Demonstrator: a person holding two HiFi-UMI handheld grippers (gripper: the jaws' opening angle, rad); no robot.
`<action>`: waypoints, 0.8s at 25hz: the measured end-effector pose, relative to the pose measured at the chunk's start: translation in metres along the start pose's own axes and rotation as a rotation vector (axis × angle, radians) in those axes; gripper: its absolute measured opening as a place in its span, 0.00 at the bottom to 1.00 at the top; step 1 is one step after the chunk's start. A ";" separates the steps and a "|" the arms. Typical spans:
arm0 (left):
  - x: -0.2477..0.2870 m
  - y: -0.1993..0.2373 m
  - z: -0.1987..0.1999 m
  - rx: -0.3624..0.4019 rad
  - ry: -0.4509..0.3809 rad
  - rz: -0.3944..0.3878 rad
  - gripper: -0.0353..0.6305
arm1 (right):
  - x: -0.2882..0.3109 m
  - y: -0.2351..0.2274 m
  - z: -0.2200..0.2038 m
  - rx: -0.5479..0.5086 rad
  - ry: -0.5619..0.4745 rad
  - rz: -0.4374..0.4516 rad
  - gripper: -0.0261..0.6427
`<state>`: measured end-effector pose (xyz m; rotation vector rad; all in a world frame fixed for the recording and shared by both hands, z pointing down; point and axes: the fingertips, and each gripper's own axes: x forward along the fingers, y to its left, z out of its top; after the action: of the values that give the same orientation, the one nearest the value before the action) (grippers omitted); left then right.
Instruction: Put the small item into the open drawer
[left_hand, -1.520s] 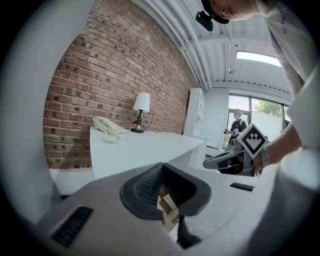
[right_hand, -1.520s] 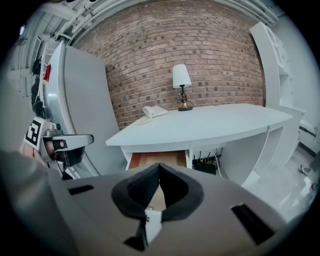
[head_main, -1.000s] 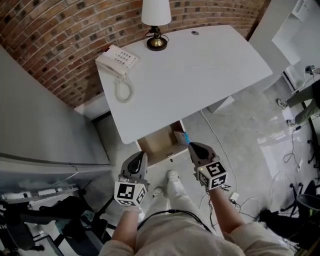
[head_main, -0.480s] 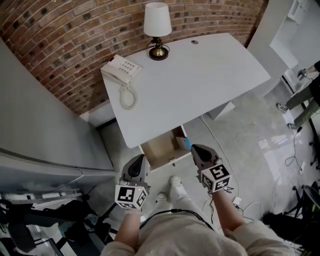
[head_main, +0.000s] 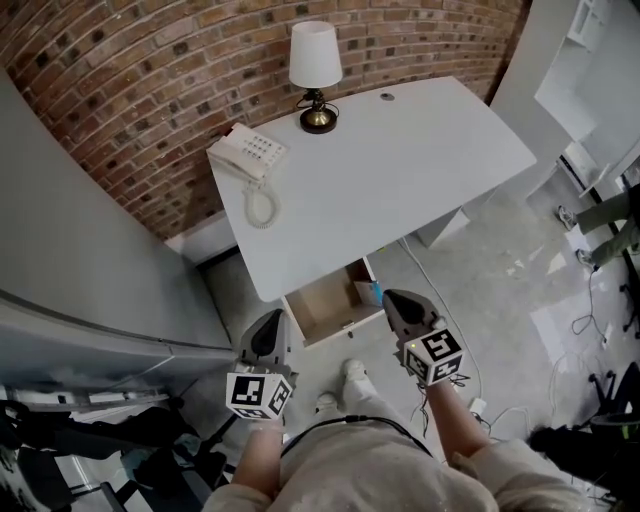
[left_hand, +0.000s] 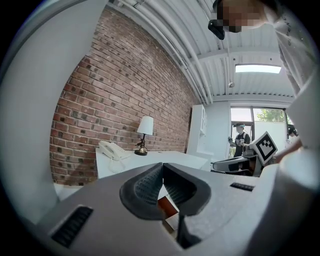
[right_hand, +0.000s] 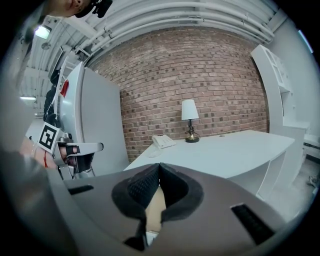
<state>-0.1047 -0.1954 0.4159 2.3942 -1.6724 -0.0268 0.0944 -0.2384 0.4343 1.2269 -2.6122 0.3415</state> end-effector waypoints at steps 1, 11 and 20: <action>-0.001 0.001 0.002 0.002 -0.003 0.002 0.06 | -0.001 0.000 0.002 -0.002 -0.004 0.000 0.05; -0.008 0.006 0.024 0.004 -0.037 0.017 0.06 | -0.008 0.001 0.022 -0.001 -0.045 -0.007 0.05; -0.016 0.012 0.047 0.028 -0.069 0.033 0.06 | -0.009 0.006 0.046 -0.002 -0.102 0.006 0.05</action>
<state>-0.1283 -0.1930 0.3710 2.4113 -1.7538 -0.0815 0.0902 -0.2426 0.3876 1.2680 -2.7008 0.2841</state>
